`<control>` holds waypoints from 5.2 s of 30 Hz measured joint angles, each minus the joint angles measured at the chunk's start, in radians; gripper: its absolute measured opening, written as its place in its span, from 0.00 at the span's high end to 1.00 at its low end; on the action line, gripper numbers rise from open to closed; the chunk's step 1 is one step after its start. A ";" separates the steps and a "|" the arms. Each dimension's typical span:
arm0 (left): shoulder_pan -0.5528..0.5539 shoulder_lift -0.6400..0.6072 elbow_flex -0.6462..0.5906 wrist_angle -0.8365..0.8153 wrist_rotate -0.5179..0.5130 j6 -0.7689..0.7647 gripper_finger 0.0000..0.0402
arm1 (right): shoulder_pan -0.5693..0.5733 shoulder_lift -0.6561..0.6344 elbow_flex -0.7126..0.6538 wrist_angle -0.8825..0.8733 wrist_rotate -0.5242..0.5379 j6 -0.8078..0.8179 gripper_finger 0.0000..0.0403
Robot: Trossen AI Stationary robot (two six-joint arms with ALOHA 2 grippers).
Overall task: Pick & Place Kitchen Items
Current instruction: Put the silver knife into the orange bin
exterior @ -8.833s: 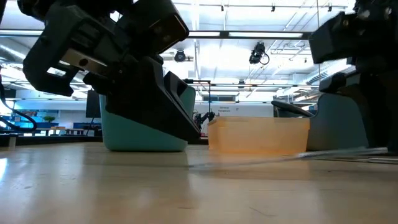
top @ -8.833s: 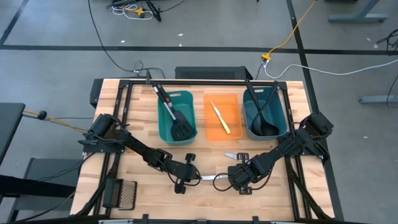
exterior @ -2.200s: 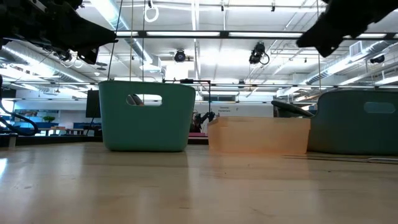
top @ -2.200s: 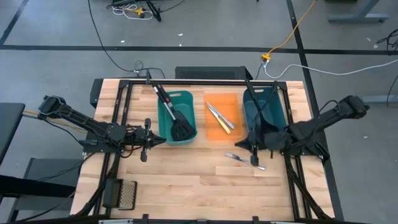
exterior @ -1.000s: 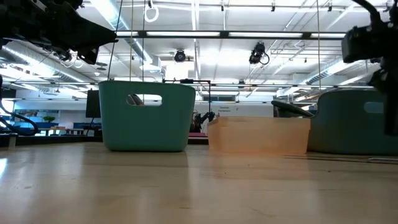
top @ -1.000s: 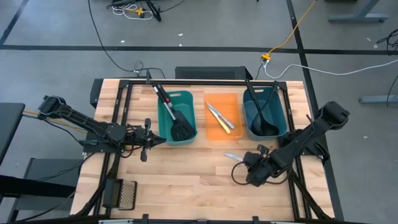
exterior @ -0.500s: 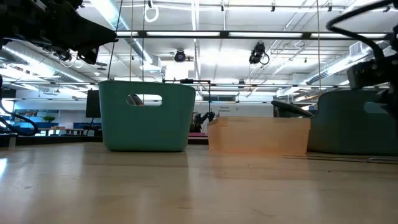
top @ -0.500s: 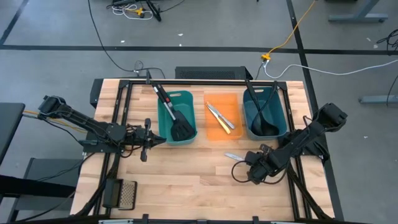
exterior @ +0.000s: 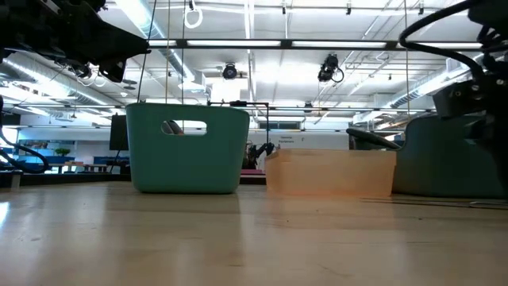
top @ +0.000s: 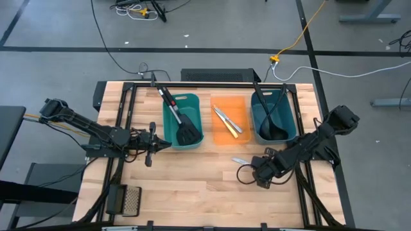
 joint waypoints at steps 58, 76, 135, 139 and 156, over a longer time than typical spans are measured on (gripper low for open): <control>-0.081 0.752 0.672 -0.176 0.053 -0.013 0.99 | -0.076 0.248 0.039 0.689 -0.017 -0.290 0.90; -0.078 1.308 0.850 -0.164 0.079 -0.203 0.99 | -0.075 0.249 0.039 0.692 -0.009 -0.292 0.90; -0.082 1.430 0.858 -0.149 0.093 -0.332 0.99 | 0.043 0.043 0.096 0.153 -0.053 -0.161 0.53; -0.082 1.431 0.858 -0.139 0.097 -0.324 0.99 | 0.054 0.082 0.149 0.122 0.014 -0.179 0.53; -0.082 1.432 0.858 -0.138 0.099 -0.321 0.99 | 0.053 0.245 0.210 0.088 0.001 -0.237 0.58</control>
